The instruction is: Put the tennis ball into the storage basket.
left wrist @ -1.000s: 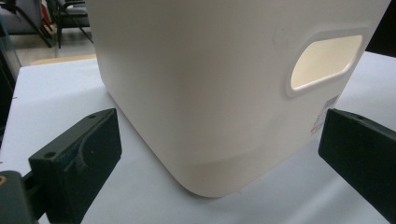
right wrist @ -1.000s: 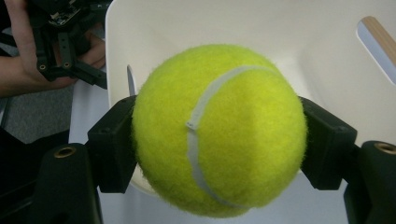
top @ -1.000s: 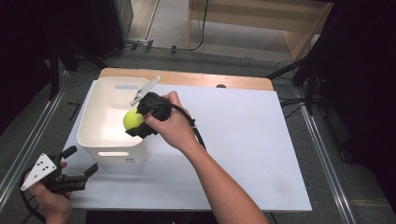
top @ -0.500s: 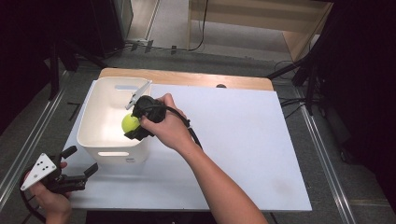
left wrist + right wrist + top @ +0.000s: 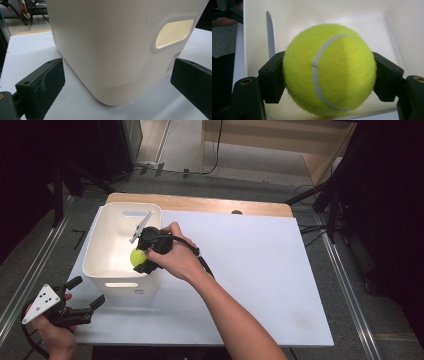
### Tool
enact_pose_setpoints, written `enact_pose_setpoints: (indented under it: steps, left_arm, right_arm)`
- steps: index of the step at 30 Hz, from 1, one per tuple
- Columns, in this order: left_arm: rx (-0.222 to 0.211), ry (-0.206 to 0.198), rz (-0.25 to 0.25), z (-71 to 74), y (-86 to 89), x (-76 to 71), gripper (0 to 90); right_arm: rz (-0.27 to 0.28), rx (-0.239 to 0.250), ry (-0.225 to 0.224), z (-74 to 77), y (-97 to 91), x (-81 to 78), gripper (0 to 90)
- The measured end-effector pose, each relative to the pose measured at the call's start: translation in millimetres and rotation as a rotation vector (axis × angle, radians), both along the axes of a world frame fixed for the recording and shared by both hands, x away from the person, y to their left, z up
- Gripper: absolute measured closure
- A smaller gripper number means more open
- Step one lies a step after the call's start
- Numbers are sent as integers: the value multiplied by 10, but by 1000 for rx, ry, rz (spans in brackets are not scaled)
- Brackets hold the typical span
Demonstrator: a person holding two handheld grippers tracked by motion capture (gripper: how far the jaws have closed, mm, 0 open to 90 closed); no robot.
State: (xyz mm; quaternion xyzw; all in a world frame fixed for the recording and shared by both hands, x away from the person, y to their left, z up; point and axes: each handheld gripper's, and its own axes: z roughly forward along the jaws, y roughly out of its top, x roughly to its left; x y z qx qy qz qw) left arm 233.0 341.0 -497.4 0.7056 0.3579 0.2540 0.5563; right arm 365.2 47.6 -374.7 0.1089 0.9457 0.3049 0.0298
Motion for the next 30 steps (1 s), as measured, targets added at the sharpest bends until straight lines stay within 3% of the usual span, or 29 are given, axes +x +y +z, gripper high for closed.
enact_pose_setpoints:
  steps: [8,10,13,14,25,30]
  left_arm:
    - [0,-2,0,-2,-2,2,0]
    - [2,-1,1,0,-4,0,0]
    - [0,-1,0,-2,-4,2,0]
    - [1,-2,0,-2,-7,2,0]
    - [7,-1,1,-2,-7,3,0]
    - [11,-2,1,-1,-8,2,0]
  right_arm:
    - [13,40,-8,69,-59,-29,108]
    - [7,75,-26,107,-121,-40,82]
    - [-5,89,-32,135,-174,-56,52]
    - [-12,107,-33,158,-233,-64,4]
    - [-76,159,-53,191,-533,-127,0]
    - [-101,174,-56,126,-681,-173,0]
